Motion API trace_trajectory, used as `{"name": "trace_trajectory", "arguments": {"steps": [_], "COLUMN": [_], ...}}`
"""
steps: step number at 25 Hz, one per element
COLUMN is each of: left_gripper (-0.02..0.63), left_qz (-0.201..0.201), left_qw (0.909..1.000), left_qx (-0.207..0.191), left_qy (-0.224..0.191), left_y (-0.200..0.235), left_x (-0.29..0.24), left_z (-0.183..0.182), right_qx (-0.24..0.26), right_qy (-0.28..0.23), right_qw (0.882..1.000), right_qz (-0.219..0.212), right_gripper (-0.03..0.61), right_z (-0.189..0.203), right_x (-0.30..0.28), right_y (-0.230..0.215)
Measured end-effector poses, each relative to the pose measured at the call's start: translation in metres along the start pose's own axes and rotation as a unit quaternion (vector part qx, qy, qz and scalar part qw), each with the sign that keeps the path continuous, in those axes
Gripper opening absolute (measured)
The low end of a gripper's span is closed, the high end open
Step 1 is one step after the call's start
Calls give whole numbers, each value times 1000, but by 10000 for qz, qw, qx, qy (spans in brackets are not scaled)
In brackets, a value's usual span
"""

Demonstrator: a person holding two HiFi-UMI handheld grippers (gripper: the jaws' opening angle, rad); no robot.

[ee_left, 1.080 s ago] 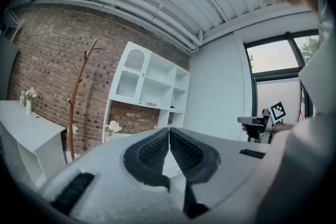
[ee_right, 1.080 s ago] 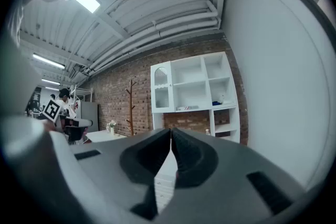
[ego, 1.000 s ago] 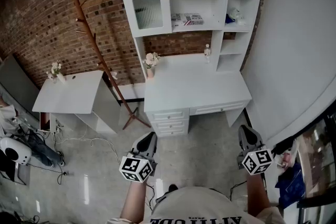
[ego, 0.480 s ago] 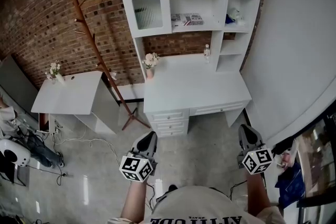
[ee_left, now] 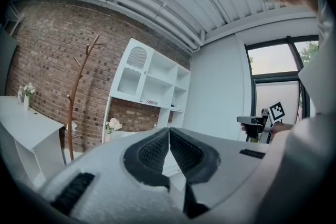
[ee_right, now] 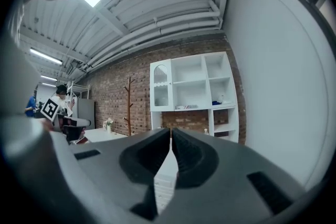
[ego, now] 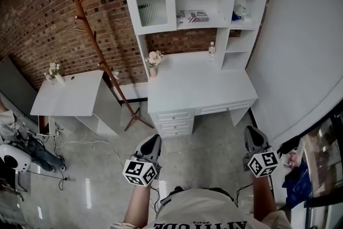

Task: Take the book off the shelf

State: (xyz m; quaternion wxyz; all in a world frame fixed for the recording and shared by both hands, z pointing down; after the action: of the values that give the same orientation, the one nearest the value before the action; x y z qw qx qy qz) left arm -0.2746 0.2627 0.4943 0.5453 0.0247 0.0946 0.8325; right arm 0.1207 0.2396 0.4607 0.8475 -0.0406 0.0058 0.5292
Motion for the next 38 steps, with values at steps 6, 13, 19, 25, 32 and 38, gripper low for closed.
{"name": "trace_trajectory", "arguments": {"steps": [6, 13, 19, 25, 32, 38], "left_gripper": [26, 26, 26, 26, 26, 26], "left_qz": [142, 243, 234, 243, 96, -67], "left_qw": [9998, 9995, 9994, 9994, 9995, 9996], "left_qx": [-23, -28, 85, 91, 114, 58], "left_qy": [108, 176, 233, 222, 285, 281], "left_y": [21, 46, 61, 64, 67, 72], "left_x": [8, 14, 8, -16, -52, -93], "left_z": [6, 4, 11, 8, 10, 1], "right_qx": [3, -33, 28, 57, -28, -43], "right_qy": [-31, 9, 89, 106, 130, 127], "right_qw": [9997, 9992, 9990, 9990, 9997, 9999], "right_qz": [249, 395, 427, 432, 228, 19], "right_gripper": [34, 34, 34, 34, 34, 34], "right_z": [9, 15, 15, 11, 13, 6], "right_x": [-4, -9, -19, -38, -81, -130], "right_y": [20, 46, 52, 36, 10, -20]}}
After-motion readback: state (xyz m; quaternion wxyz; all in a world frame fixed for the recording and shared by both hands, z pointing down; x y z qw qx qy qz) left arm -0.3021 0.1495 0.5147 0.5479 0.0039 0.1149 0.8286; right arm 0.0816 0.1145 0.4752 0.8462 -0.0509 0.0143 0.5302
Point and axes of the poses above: the fingertips, and each gripper's own axes: x backward along the fingers, y to its left, z out of its underside, the point moved 5 cm from there along x, backward along the fingers, and after that the axes turned 2 degrees about -z, right-handed, at the moved point
